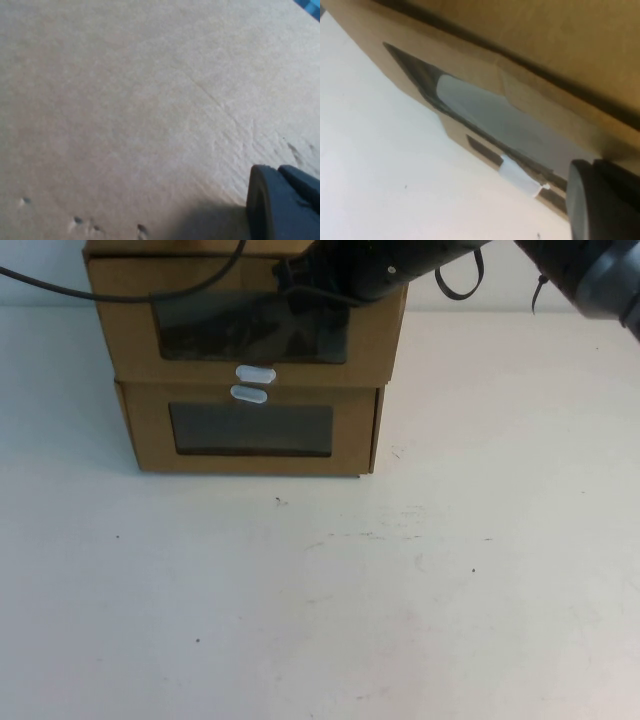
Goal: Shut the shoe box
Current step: Close the shoe box with your right arm
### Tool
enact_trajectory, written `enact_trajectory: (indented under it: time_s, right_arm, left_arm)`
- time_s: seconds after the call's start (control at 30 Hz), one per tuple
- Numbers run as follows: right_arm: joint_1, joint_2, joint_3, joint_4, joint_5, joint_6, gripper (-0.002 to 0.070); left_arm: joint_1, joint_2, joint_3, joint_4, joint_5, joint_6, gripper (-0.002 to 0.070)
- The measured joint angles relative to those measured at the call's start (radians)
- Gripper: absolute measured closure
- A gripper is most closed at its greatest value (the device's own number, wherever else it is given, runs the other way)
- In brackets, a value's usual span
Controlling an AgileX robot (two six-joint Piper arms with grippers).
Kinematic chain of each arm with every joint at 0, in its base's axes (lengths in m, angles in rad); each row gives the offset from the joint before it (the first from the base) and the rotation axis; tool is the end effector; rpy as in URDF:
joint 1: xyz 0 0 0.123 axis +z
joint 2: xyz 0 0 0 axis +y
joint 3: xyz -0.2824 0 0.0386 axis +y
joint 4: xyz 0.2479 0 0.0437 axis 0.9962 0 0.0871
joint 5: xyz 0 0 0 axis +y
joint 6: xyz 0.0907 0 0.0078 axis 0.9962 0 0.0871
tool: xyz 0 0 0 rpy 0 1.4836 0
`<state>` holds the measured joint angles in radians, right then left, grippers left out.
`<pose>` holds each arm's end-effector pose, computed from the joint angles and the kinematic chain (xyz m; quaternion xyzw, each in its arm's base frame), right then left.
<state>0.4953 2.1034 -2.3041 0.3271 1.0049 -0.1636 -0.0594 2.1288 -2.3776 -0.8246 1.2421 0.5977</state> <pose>0.4090 0.2490 0.3829 -0.2692 0.8571 0.2265 0.3763 0.4541 -0.0904 0.3999 0.2808 0.8193 -0.3068 0.3947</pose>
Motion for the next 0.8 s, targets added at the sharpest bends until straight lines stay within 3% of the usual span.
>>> enact_trajectory:
  time_s: [0.47, 0.8]
  right_arm:
    - [0.0, 0.026, -0.011, 0.016, -0.044, 0.016, 0.0688]
    - [-0.009, 0.061, -0.114, 0.072, 0.051, -0.009, 0.0689]
  left_arm:
    - [0.0, 0.0, 0.0, -0.004, 0.002, 0.0, 0.068]
    - [0.0, 0.012, -0.095, -0.001, 0.01, -0.005, 0.068]
